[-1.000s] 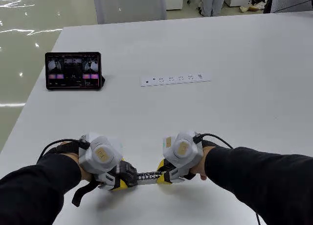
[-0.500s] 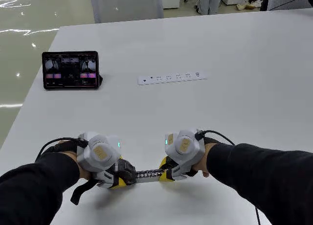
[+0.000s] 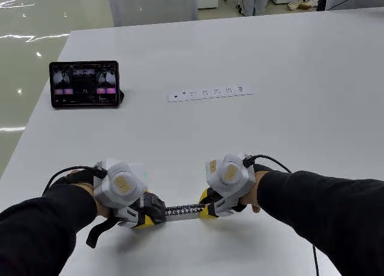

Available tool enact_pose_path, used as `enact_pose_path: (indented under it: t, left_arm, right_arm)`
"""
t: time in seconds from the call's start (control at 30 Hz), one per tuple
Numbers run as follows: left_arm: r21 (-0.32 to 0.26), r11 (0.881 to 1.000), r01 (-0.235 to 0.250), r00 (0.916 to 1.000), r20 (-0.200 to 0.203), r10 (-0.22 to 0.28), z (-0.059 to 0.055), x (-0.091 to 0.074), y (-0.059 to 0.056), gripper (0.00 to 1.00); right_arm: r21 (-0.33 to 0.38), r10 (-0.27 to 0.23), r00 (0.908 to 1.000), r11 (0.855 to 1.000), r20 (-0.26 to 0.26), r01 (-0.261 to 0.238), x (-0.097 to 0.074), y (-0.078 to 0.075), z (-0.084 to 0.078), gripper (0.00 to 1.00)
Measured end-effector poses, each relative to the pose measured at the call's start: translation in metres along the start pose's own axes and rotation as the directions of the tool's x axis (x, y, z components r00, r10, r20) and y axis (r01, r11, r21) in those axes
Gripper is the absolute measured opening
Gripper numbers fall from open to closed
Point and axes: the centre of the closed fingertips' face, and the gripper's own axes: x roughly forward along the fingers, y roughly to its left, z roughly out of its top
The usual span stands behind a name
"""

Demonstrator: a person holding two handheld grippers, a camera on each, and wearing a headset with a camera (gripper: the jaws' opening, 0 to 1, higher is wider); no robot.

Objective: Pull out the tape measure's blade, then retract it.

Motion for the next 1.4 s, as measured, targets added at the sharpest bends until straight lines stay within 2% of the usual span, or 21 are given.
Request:
enact_pose_path:
  t: [1.4]
  left_arm:
    - [0.002, 1.0, -0.005, 1.0, -0.001, 0.005, 0.0, 0.001, 0.0, 0.35]
  right_arm:
    - [0.02, 0.0, 0.9995, 1.0, -0.033, 0.001, -0.02, -0.003, -0.023, 0.1]
